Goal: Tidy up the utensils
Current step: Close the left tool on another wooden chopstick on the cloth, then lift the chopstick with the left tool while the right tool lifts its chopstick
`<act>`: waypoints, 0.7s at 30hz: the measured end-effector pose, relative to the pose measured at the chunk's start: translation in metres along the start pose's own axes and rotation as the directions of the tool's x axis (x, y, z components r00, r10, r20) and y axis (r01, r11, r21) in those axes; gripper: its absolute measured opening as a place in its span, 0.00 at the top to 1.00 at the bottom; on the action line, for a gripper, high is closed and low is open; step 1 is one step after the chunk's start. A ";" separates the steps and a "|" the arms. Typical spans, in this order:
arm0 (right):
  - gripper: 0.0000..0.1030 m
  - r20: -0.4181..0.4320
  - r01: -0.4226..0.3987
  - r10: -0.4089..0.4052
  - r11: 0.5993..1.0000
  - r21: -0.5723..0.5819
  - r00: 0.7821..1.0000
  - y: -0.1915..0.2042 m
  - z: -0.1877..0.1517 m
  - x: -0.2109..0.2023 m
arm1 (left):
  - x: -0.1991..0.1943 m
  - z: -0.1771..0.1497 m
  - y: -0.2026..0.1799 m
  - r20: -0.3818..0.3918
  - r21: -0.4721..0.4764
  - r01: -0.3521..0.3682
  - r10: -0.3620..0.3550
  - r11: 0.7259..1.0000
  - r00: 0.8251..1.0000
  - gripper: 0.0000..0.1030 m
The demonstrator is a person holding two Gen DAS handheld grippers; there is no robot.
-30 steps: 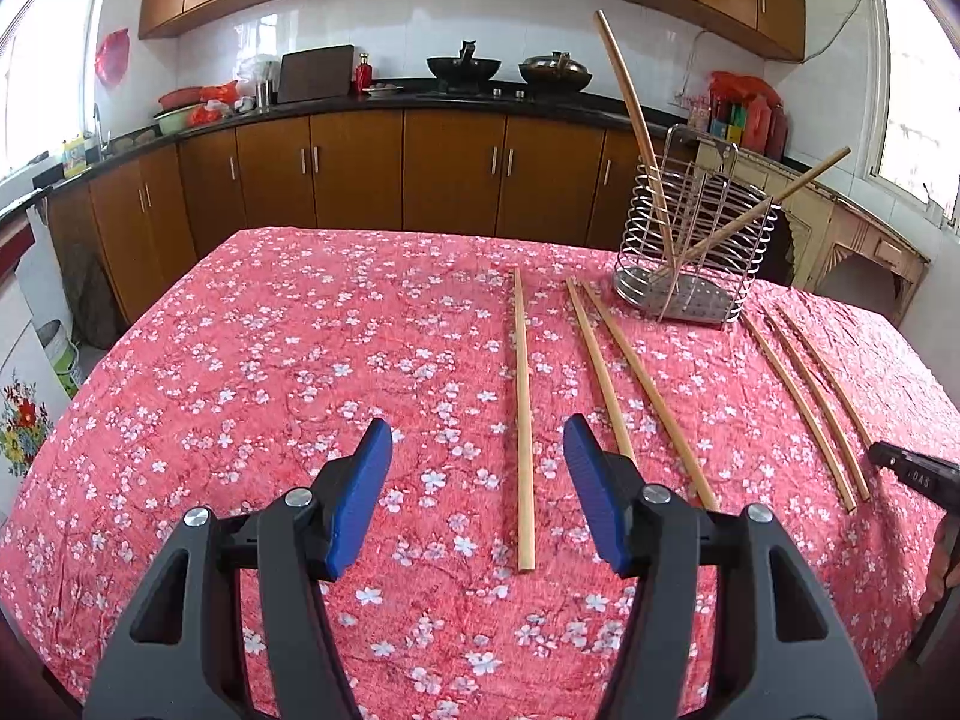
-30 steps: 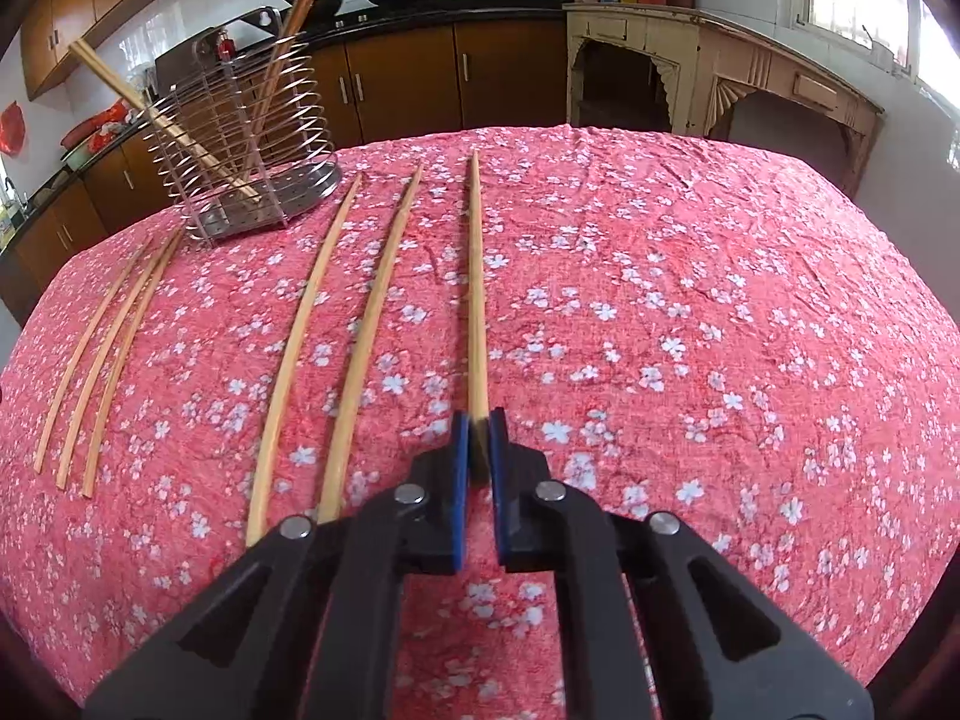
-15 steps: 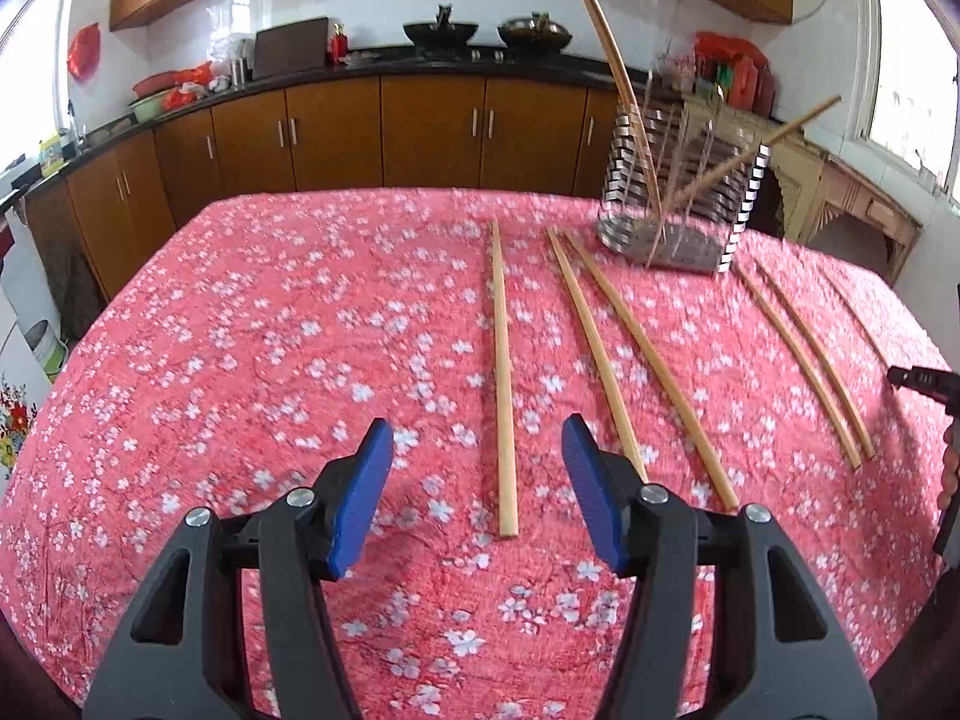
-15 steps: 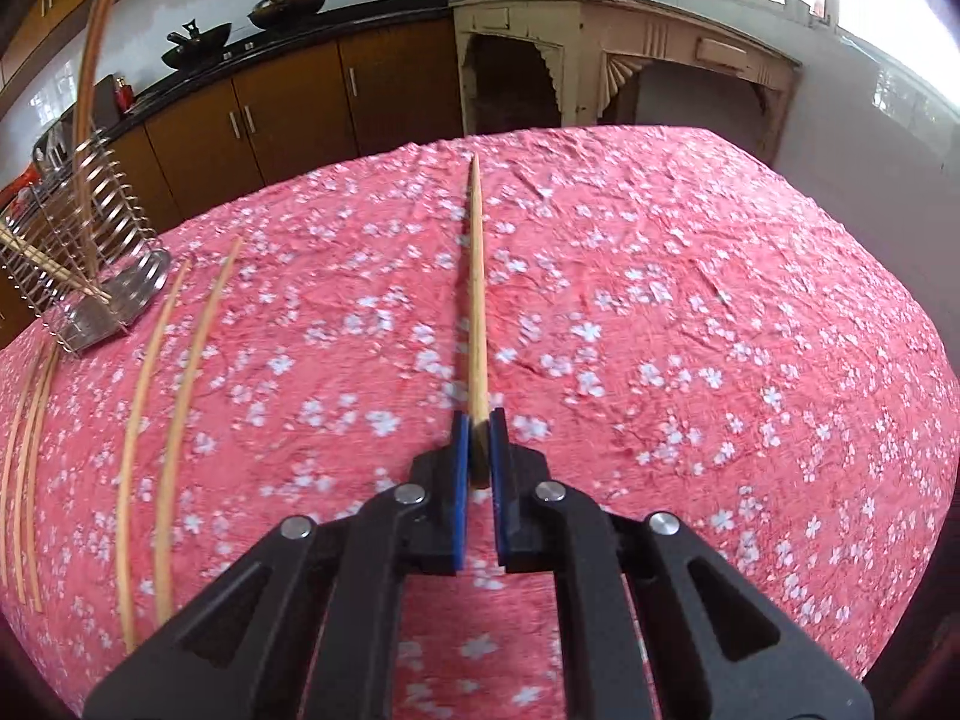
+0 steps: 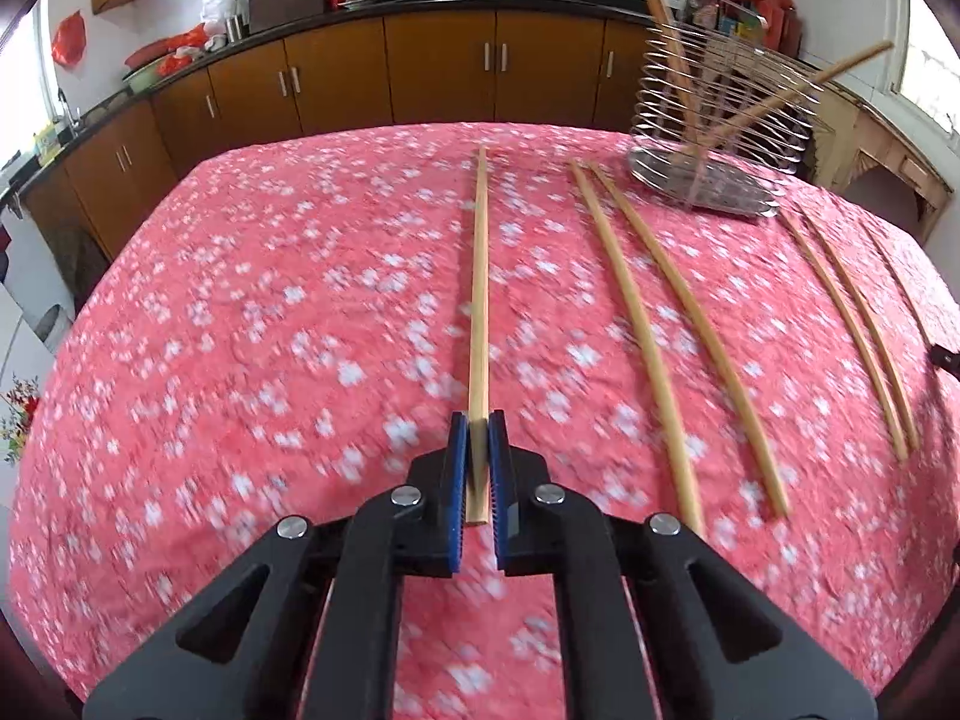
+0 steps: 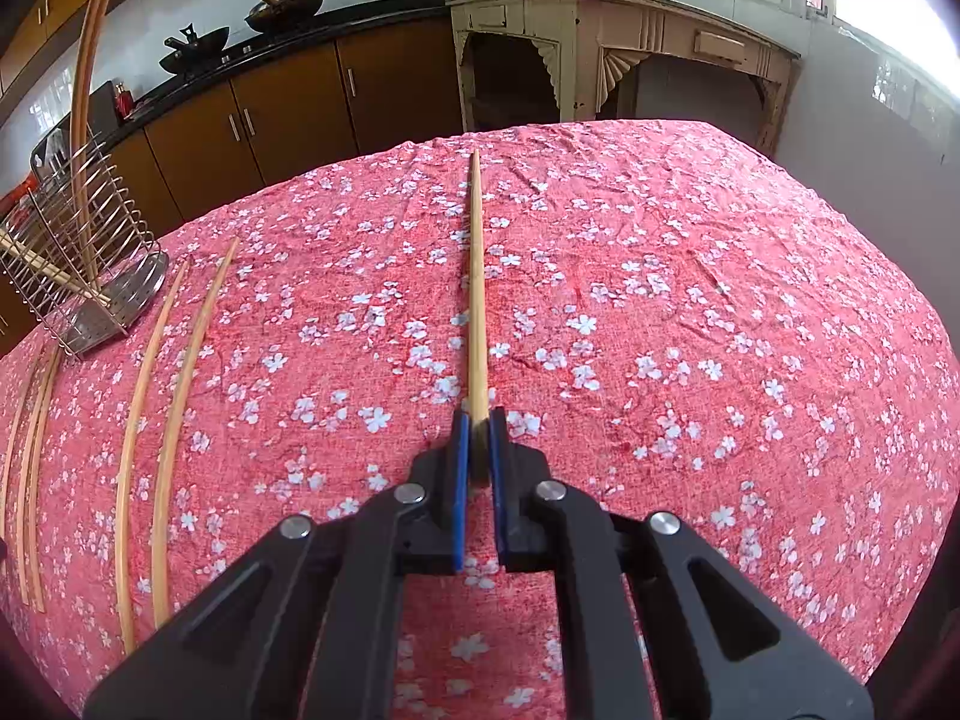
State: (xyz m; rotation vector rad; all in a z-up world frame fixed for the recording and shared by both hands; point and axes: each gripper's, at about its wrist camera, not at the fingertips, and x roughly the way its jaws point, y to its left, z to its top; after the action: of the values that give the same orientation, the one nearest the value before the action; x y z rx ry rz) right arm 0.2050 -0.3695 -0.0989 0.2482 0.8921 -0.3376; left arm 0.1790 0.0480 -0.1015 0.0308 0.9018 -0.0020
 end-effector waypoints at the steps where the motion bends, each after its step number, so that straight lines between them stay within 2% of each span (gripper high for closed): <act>1: 0.92 0.000 -0.001 0.001 1.000 0.001 1.000 0.000 0.000 0.000 | 0.003 0.003 0.004 0.000 -0.004 -0.012 0.012 1.000 1.000 0.93; 5: 0.92 0.000 0.004 -0.004 1.000 -0.004 1.000 0.000 0.000 0.000 | 0.013 0.016 0.023 0.002 -0.030 -0.010 0.010 0.999 1.000 0.93; 12: 0.92 -0.001 0.007 -0.007 1.000 -0.006 1.000 0.001 0.001 0.001 | 0.021 0.025 0.039 0.019 -0.062 0.071 -0.070 0.996 0.997 0.93; 21: 0.92 -0.001 0.008 -0.008 1.000 -0.006 1.000 0.001 0.001 0.001 | 0.014 0.020 0.029 0.019 -0.017 0.052 -0.051 0.999 0.998 0.93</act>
State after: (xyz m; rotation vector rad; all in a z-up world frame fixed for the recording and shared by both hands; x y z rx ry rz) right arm 0.2061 -0.3693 -0.0990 0.2391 0.8954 -0.3420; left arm 0.2041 0.0768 -0.0996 -0.0088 0.8837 -0.0424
